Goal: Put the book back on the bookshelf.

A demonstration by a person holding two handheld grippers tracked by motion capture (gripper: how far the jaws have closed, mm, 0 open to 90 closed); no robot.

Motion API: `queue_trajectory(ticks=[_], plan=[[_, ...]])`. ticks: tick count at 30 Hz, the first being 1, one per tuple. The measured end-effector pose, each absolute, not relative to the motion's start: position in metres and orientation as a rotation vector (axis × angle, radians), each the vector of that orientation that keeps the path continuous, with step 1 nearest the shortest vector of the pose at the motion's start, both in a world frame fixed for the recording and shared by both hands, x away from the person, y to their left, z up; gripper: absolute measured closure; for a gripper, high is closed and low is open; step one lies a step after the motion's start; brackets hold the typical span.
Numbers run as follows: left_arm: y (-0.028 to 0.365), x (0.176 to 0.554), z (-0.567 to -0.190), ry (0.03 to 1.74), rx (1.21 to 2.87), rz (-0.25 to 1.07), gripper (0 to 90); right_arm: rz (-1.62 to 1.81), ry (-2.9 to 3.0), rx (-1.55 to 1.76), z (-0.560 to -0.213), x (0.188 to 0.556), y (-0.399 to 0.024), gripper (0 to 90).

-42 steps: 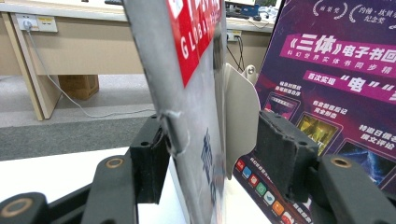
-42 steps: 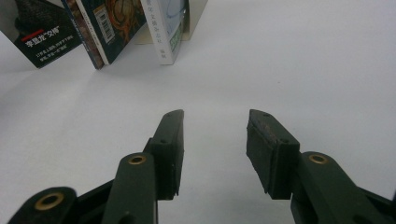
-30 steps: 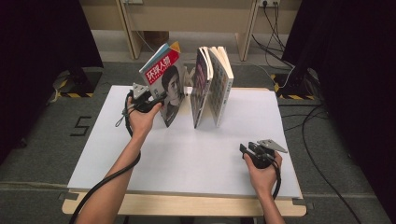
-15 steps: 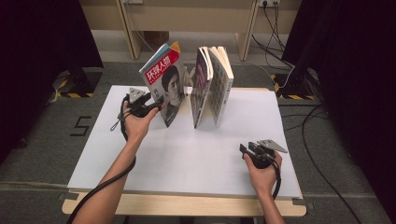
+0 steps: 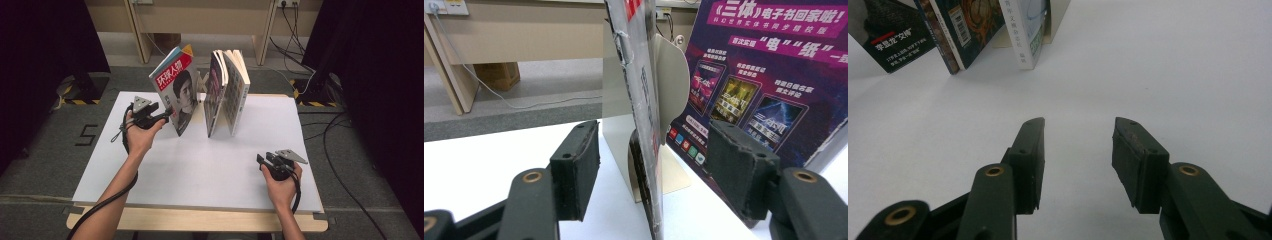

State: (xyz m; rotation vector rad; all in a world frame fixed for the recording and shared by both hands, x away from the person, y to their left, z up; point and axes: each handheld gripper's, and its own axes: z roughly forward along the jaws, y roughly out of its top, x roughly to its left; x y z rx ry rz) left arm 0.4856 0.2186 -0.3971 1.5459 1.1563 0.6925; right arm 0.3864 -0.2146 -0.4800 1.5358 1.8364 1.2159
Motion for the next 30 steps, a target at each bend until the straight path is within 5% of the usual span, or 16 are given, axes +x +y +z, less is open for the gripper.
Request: queue_trajectory(ticks=[30], plan=[[0.250,0.451,-0.423,1.217,1.595,0.682,35.4,1.212,1.831,1.534,-0.480,0.386,-0.214,57.1]])
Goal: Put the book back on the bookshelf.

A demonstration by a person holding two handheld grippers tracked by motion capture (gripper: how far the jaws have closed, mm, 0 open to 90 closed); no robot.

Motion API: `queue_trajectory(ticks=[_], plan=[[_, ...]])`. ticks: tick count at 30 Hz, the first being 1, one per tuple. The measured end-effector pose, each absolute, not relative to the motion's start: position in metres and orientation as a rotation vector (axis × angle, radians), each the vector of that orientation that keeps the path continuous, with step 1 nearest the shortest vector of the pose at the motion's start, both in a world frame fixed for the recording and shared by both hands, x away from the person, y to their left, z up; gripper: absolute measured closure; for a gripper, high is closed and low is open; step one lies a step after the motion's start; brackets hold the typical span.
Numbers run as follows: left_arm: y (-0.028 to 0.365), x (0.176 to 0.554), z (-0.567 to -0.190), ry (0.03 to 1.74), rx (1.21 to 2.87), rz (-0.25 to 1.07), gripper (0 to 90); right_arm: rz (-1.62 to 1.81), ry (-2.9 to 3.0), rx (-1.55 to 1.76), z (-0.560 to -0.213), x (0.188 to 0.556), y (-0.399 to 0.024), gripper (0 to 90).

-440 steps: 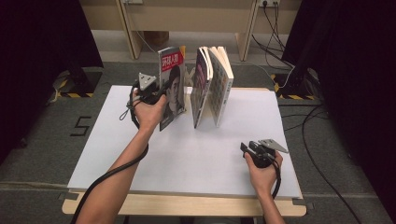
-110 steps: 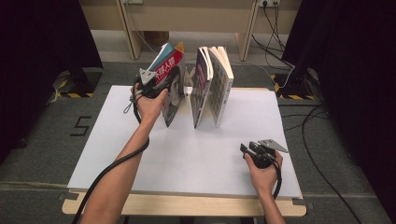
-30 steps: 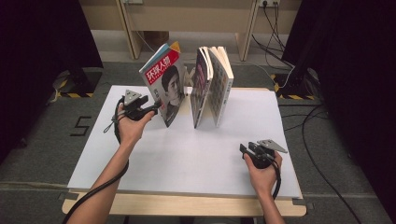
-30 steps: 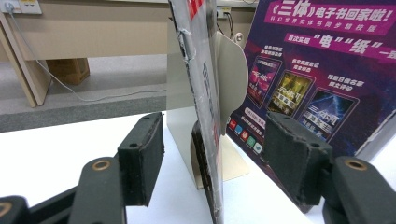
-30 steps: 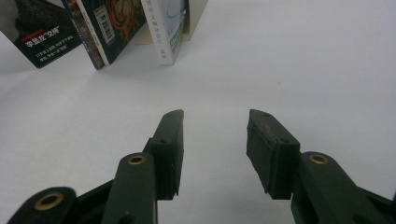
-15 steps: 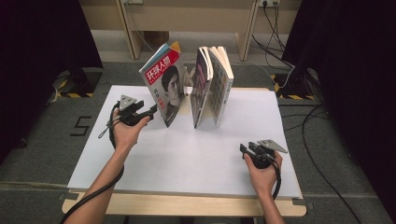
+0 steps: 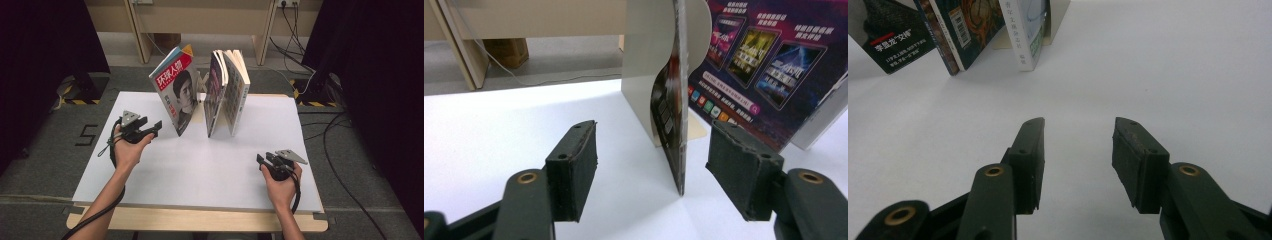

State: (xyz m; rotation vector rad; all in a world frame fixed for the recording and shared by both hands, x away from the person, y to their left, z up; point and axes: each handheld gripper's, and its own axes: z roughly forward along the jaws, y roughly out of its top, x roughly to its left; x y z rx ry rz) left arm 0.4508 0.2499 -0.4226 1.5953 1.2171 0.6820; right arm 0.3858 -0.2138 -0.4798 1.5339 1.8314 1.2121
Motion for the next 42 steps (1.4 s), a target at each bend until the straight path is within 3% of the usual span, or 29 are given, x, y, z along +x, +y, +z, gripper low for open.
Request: queue_trajectory(ticks=[42], plan=[[0.297,0.398,-0.465,1.310,1.587,0.669,34.2,1.214,1.831,1.531,-0.480,0.385,-0.211,57.1]])
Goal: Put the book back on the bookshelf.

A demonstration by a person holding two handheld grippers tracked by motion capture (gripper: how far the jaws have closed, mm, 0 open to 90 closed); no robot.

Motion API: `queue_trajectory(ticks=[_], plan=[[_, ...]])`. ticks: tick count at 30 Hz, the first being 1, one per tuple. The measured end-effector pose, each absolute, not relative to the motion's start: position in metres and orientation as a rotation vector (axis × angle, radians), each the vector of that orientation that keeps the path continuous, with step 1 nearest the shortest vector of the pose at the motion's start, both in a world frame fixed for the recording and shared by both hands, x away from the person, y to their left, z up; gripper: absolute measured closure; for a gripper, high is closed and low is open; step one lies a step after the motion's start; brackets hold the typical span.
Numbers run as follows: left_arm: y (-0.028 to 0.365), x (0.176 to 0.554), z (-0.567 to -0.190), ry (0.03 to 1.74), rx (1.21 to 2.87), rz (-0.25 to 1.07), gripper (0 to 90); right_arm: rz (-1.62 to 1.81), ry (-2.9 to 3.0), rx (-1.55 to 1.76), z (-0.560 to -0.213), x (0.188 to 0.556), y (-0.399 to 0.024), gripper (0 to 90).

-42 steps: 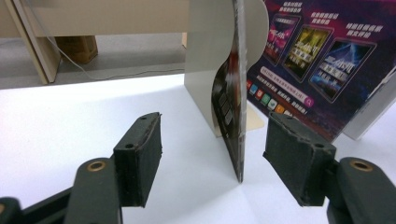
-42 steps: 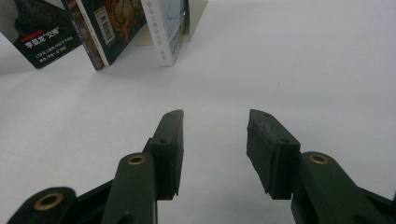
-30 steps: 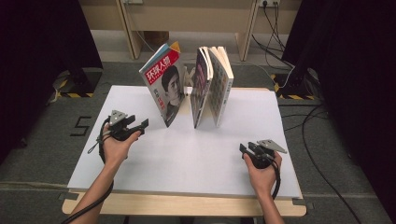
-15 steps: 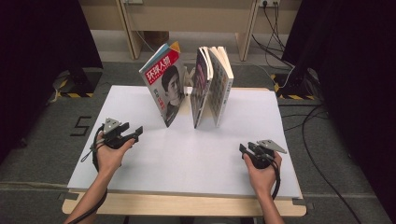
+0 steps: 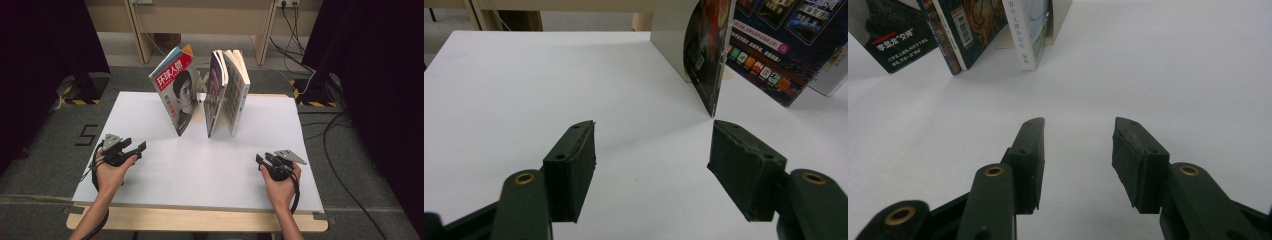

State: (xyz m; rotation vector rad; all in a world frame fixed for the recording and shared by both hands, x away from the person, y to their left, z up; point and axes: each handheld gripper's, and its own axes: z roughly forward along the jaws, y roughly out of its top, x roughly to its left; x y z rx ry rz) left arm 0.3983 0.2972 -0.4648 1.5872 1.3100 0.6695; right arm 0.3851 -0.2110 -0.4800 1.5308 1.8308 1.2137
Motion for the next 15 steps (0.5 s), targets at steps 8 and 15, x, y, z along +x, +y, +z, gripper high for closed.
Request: queue_trajectory(ticks=[8,15], plan=[[0.308,0.388,-0.478,1.347,1.573,0.663,34.0,1.209,1.835,1.528,-0.480,0.385,-0.210,57.1],[0.315,0.380,-0.490,1.365,1.564,0.658,33.5,1.213,1.838,1.527,-0.480,0.385,-0.209,57.1]])
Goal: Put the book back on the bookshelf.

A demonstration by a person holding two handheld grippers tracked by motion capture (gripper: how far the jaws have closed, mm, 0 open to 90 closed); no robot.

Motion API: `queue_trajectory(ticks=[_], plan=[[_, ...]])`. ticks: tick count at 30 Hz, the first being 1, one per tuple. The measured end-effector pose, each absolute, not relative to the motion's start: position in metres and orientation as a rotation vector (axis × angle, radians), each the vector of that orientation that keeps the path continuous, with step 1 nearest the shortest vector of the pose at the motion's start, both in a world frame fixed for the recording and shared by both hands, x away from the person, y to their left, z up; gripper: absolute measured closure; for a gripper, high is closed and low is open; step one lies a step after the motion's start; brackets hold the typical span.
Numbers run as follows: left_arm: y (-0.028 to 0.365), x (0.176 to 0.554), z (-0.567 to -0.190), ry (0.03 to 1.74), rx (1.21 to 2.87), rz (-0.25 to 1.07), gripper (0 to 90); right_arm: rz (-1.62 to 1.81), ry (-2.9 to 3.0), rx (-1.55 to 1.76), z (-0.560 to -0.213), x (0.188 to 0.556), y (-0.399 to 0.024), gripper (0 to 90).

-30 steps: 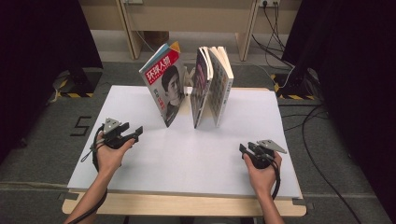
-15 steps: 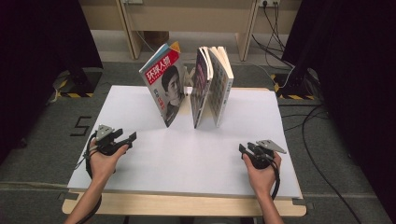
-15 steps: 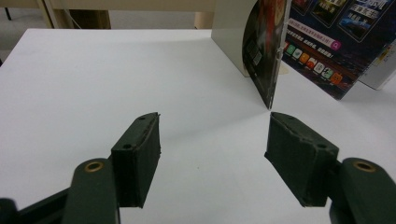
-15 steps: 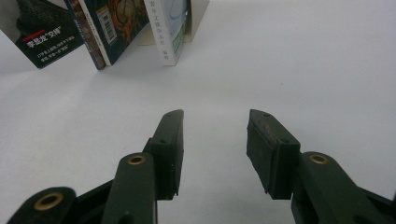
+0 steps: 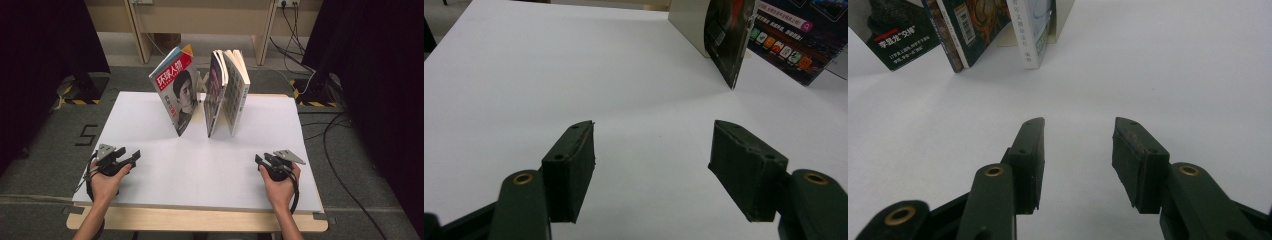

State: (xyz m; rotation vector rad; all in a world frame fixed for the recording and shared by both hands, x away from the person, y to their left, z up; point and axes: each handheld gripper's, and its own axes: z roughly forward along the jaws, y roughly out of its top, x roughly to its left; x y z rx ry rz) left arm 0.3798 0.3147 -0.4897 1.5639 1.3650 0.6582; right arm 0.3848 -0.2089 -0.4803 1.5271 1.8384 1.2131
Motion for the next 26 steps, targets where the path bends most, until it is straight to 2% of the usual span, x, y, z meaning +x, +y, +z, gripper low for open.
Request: queue_trajectory(ticks=[26], plan=[[0.317,0.375,-0.500,1.360,1.560,0.629,33.6,1.197,1.812,1.592,-0.486,0.392,-0.220,56.9]])
